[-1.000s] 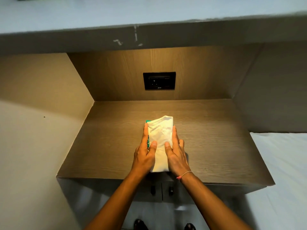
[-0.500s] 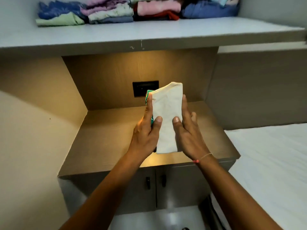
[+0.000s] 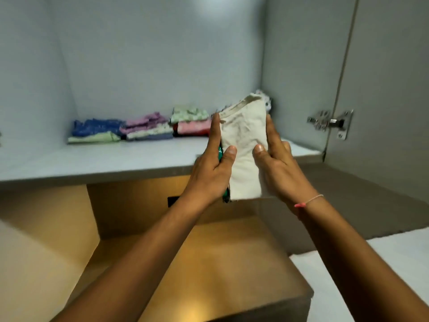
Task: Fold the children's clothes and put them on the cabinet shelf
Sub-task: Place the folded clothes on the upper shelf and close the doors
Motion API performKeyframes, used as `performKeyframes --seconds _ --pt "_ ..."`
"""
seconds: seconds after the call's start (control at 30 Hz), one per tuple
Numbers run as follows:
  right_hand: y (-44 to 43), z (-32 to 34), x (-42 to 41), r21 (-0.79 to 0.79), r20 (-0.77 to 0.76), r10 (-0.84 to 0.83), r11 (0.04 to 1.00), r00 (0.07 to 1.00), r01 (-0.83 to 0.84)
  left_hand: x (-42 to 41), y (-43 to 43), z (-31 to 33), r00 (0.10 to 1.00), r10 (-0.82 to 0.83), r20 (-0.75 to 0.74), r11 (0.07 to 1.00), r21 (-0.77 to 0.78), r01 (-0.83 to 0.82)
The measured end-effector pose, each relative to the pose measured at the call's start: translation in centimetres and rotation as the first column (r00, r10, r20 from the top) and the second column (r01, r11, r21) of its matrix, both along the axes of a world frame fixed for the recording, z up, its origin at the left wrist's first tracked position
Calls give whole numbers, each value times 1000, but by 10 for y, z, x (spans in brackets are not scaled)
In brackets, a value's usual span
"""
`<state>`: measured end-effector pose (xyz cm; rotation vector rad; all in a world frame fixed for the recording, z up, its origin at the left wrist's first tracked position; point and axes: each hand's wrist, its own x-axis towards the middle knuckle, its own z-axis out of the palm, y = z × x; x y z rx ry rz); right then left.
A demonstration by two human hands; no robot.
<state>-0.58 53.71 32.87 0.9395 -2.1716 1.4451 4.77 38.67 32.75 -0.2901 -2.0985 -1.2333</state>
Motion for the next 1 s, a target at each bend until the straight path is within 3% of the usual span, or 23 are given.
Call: performKeyframes --seconds 0.23,0.37,0.53,0.67,0.8,0.87,0.93,1.0 --pt "1 78 -101 -4 125 -51 999 991 52 -105 1 68 994 -27 107 998 56 21" --pt "-3 97 -154 125 226 -160 983 961 134 -163 2 82 970 -24 242 997 78 6" --pt "-9 103 -197 343 320 -282 924 904 167 -213 -1 76 925 -18 379 1000 -9 23" --pt "-12 105 -210 565 182 -453 775 873 285 -233 6 70 890 -8 455 994 -96 58" --pt "-9 102 -221 686 -5 -590 586 808 432 -241 7 67 859 23 511 989 -137 55" --pt "-7 105 -223 662 -169 -628 498 759 560 -240 -2 71 854 188 485 934 -357 -2" --pt "-7 106 -226 585 -287 -578 526 764 617 -236 -14 73 847 358 394 808 -585 -70" --pt "-12 102 -227 630 -279 -437 589 855 506 -231 -24 68 827 425 367 718 -693 -61"
